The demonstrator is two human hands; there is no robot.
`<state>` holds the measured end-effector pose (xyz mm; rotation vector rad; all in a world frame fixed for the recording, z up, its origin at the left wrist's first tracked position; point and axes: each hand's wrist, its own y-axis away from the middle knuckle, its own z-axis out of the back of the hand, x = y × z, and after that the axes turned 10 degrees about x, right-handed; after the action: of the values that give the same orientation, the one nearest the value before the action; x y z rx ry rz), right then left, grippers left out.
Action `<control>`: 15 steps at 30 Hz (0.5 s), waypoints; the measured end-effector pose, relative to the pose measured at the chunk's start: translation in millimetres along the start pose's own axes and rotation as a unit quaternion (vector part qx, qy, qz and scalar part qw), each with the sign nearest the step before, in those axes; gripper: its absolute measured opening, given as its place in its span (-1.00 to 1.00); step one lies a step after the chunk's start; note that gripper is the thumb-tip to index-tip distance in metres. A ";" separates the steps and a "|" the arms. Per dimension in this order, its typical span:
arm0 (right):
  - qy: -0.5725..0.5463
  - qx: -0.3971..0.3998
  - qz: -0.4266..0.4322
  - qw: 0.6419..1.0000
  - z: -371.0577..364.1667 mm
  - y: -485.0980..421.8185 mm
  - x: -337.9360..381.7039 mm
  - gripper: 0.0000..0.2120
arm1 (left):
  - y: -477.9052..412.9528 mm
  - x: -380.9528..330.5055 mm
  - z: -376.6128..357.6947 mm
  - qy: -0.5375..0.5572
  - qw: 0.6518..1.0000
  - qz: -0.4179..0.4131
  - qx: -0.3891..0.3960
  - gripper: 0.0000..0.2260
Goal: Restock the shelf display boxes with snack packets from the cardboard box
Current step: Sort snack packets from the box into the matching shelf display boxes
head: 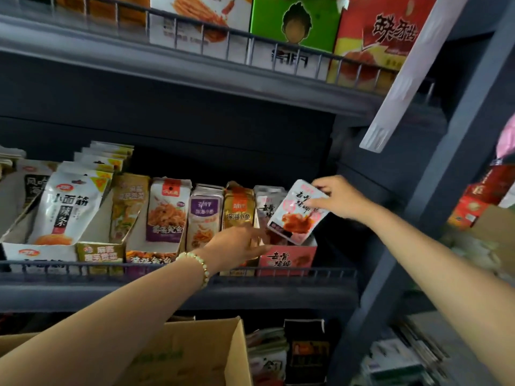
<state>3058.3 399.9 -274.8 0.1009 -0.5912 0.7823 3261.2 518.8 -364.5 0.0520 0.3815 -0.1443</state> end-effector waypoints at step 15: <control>0.143 0.025 0.002 0.989 -69.6 -61.1 -35.4 -0.41 | -23.4 22.3 -14.4 0.049 0.996 -0.052 -0.054 -0.95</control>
<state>3113.0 354.6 -344.0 0.0327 -0.3005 0.7995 3272.9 493.8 -386.7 -0.0671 0.4890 -0.2244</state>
